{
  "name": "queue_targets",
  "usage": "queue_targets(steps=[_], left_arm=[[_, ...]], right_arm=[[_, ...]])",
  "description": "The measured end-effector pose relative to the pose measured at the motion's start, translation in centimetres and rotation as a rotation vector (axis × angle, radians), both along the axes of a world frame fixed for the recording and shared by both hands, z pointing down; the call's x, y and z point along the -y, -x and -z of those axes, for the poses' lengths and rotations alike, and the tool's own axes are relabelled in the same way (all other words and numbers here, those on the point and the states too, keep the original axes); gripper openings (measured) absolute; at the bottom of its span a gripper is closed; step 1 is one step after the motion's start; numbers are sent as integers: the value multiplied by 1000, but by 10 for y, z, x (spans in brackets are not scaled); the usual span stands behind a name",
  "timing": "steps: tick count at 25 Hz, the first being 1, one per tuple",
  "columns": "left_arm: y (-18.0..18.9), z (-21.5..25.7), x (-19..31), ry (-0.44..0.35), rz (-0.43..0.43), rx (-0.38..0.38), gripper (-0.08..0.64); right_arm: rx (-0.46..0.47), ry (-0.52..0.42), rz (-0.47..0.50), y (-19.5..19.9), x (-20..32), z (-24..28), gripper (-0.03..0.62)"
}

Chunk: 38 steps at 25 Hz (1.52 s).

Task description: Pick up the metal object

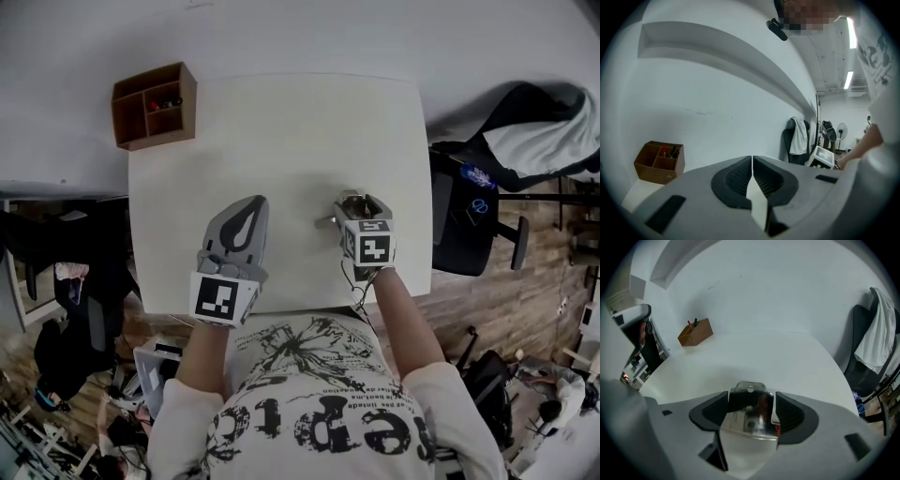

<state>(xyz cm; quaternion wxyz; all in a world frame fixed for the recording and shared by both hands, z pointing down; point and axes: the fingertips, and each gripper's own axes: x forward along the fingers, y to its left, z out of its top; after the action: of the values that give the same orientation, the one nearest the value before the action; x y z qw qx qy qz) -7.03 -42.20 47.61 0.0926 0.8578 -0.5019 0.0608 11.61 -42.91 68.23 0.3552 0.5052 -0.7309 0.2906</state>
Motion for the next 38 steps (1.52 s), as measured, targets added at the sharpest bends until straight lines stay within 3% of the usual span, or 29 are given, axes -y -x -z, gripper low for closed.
queue_targets(steps=[8, 17, 20, 24, 30, 38], left_arm=[[5, -13, 8, 25, 14, -6, 12], [4, -16, 7, 45, 26, 0, 12], [4, -15, 3, 5, 30, 13, 12], [1, -3, -7, 22, 31, 35, 12], [-2, 31, -12, -80, 88, 71, 12], [-10, 111, -24, -165, 186, 95, 12]], right_arm=[[-48, 140, 18, 1, 2, -12, 290], [-55, 150, 28, 0, 0, -11, 284], [-46, 128, 35, 1, -1, -5, 282], [-2, 42, 38, 6, 1, 25, 282], [134, -154, 55, 11, 17, 106, 282], [218, -504, 127, 6, 22, 243, 282]])
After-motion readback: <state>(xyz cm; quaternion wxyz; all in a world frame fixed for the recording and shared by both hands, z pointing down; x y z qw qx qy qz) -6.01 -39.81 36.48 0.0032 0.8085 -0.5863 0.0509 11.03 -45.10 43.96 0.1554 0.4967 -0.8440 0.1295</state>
